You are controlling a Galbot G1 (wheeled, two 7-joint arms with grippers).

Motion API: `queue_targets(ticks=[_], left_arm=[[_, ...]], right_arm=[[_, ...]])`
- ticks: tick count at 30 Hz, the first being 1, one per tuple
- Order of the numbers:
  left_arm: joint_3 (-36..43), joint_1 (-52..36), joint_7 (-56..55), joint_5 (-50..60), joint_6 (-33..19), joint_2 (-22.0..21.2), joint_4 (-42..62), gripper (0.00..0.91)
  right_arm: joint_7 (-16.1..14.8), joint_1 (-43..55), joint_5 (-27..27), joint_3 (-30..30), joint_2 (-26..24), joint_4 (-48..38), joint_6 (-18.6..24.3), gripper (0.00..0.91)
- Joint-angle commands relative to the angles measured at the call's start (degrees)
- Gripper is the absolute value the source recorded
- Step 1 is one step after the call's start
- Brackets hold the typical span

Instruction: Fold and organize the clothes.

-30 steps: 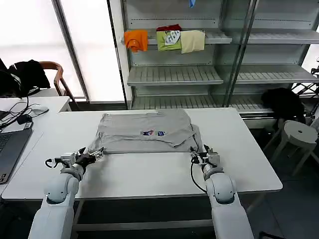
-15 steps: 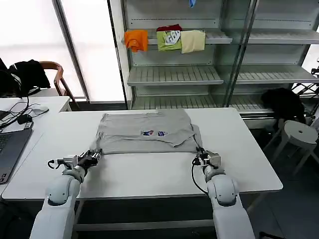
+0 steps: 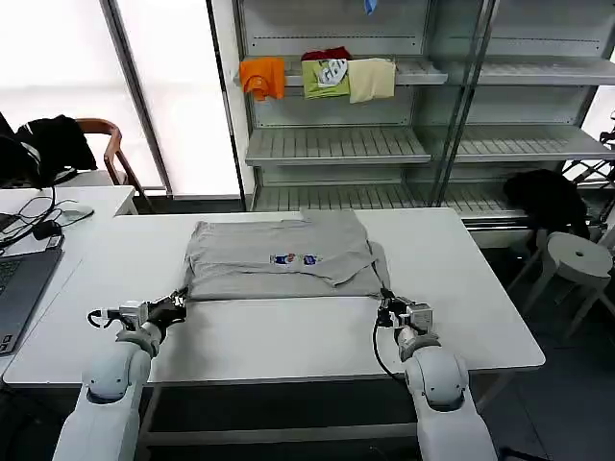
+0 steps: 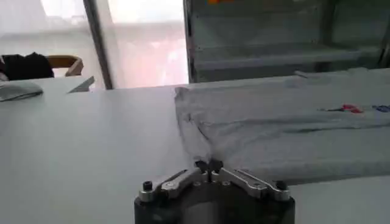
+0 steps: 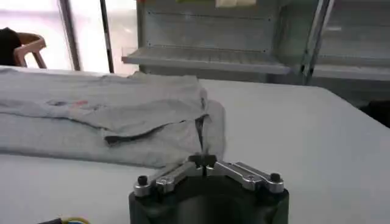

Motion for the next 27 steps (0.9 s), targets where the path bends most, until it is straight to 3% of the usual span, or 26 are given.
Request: queue_targets(ticks=[1,3,4,8,15,21,22,23,25,27], left_arm=[[-2.5,11.8,0.0,-2.7,0.1,1.5,-13.7,0.0],[-3.3,14.7,0.1,-3.8,0.0,2.3,-15.7,0.0],[-3.5,15.5,0.1,-4.0,0.0,2.7,-16.1,0.0],[-3.2,13.7,0.0,-3.7,0.0,2.2,-13.5,0.0],[-2.8,10.5,0.4,-3.5,-0.1,0.9,-10.5,0.0],[-3.0,10.0,1.0,-3.6,-1.2,1.1,-9.0,0.0],[-3.0,10.0,1.1,-3.6,-1.3,1.1,-8.9,0.0],[-3.0,10.0,1.2,-3.6,-1.5,1.2,-8.7,0.0],[-2.9,10.0,1.4,-3.7,-1.8,1.3,-8.1,0.0],[-2.9,9.8,1.5,-3.8,-1.9,1.2,-7.6,0.0]], right_arm=[[0.2,-7.0,2.0,0.0,-0.8,9.0,0.0,0.0],[-0.1,-9.1,1.6,-0.2,-0.9,11.4,0.0,0.0],[-0.2,-9.9,1.4,-0.2,-0.9,11.8,0.0,0.907],[-0.1,-7.4,-4.7,0.2,0.4,7.3,0.4,0.907],[0.2,2.6,-3.0,0.6,2.5,-3.4,4.5,0.907],[1.4,9.4,-5.3,-0.4,4.1,-11.2,4.6,0.907],[1.4,9.8,-5.5,-0.5,4.2,-12.0,4.6,0.756],[1.5,10.7,-5.8,-0.6,4.4,-13.4,4.5,0.685],[1.8,11.3,-6.2,-0.7,4.5,-14.8,4.1,0.202],[1.9,11.9,-6.8,-0.9,4.4,-17.3,4.0,0.01]])
